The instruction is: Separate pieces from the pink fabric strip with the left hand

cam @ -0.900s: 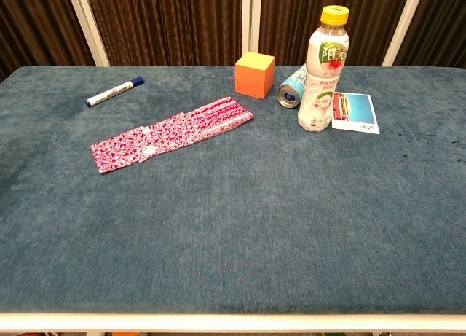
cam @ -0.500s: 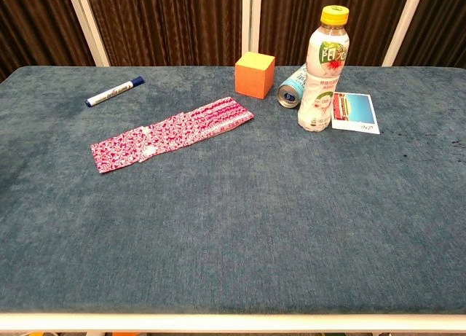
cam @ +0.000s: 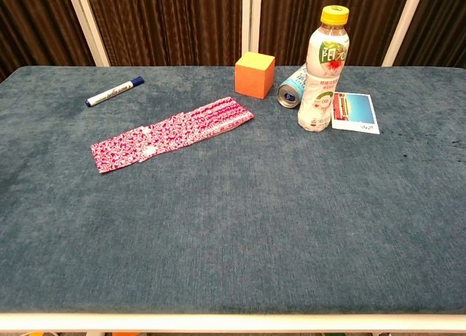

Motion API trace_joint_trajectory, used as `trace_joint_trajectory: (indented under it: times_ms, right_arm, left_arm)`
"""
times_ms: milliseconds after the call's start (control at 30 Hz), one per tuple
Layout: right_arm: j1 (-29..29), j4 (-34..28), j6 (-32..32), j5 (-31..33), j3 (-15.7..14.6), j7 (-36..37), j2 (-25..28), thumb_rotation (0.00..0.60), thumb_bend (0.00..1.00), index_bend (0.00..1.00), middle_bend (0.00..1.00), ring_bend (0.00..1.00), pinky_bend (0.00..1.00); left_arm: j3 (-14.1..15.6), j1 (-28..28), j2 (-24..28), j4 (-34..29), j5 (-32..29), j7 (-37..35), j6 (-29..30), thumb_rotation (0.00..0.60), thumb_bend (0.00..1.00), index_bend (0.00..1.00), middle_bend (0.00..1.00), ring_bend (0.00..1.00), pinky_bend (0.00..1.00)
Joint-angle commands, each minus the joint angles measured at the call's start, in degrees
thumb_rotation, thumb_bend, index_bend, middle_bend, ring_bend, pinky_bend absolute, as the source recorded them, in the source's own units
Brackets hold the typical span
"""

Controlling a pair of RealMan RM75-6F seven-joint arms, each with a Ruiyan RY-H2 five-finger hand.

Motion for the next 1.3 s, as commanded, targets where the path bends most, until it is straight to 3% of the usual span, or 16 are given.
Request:
trace_joint_trajectory:
  times_ms: [33,400,633,967,1300]
  right_arm:
    - [0.02,0.09,-0.17,-0.02,-0.08,0.09,0.04,0.600,0.24,0.00,0.00,0.00,0.00]
    - [0.28,-0.26,-0.27,-0.19,0.27,0.48,0.69,0.600,0.24,0.00,0.00,0.00,0.00]
    - [0.90,-1.02,-1.03,0.25,0.66,-0.26,1.04,0.600,0.24,0.00,0.00,0.00,0.00]
    - [0.88,-0.99,-1.23,1.05,0.66,-0.79,0.71,0.600,0.24,0.00,0.00,0.00,0.00]
    - [0.16,-0.86,-0.43,1.73,0.78,-0.17,1.01,0.600,0.25,0.00,0.00,0.00,0.00]
  left_arm:
    - [0.16,-0.84,0.13,-1.77,-1.49,2.83,-2.28,0.600,0.47,0.14,1.00,0.99,1.00]
    - [0.22,-4.02,-1.75,-3.82,-3.13,5.08,-7.89,0.600,0.50,0.16,1.00,1.00,1.00]
    - [0.09,-8.06,-6.38,-2.74,-4.43,7.93,-13.99,0.600,0.50,0.16,1.00,1.00,1.00]
    - [-1.35,-14.30,-14.40,2.77,-9.23,11.74,-22.32,0.600,0.50,0.15,1.00,0.98,0.97]
    - [-3.04,-18.39,-18.46,9.61,-13.82,14.31,-25.83,0.600,0.51,0.15,1.00,0.97,0.96]
